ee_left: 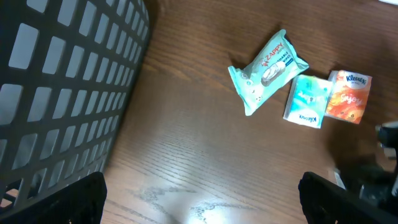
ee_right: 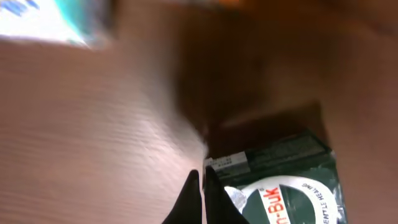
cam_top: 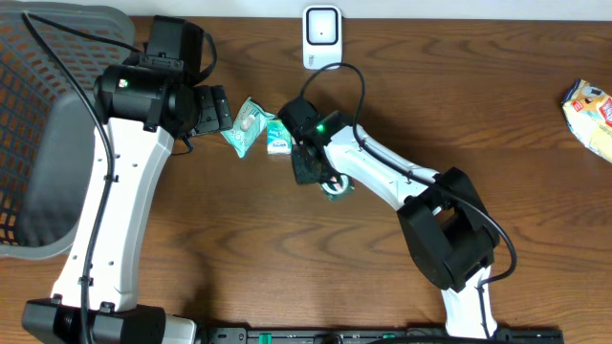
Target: Scan the item barcode
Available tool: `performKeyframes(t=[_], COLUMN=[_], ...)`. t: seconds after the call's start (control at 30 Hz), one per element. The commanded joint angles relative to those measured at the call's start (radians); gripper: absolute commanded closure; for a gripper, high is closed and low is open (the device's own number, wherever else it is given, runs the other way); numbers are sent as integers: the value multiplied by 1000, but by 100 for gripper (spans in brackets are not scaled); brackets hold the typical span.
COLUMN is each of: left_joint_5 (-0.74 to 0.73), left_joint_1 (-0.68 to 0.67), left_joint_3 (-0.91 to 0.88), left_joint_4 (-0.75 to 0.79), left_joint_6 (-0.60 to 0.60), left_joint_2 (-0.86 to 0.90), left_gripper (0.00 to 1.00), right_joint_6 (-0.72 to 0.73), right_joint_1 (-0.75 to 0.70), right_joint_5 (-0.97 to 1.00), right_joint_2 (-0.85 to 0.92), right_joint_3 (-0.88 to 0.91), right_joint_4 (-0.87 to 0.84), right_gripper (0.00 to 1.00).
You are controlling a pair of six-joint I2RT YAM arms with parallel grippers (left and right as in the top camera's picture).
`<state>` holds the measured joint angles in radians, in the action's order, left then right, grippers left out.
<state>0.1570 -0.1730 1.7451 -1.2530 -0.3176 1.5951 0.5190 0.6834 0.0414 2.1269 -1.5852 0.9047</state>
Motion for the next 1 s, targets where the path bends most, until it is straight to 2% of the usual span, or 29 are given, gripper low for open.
performKeyframes(t=[0.0, 0.13, 0.3, 0.63, 0.97], left_joint_5=[12, 12, 12, 12, 12], left_joint_1=[2, 2, 2, 2, 2], left_joint_3=[-3, -3, -3, -3, -3], left_joint_4=[-3, -3, -3, -3, -3], left_joint_6=[-9, -9, -9, -9, -9], left_joint_2=[-2, -2, -2, -2, -2], left_gripper=[2, 2, 2, 2, 2], right_joint_6=[11, 11, 10, -53, -44], right_joint_1=[-2, -20, -57, -69, -141], right_joint_5=[117, 220, 206, 192, 183], right_joint_2=[39, 39, 39, 2, -198], right_joint_3=[43, 41, 40, 40, 40], right_joint_4=[98, 229, 327, 353, 407], right_gripper=[99, 99, 99, 99, 99])
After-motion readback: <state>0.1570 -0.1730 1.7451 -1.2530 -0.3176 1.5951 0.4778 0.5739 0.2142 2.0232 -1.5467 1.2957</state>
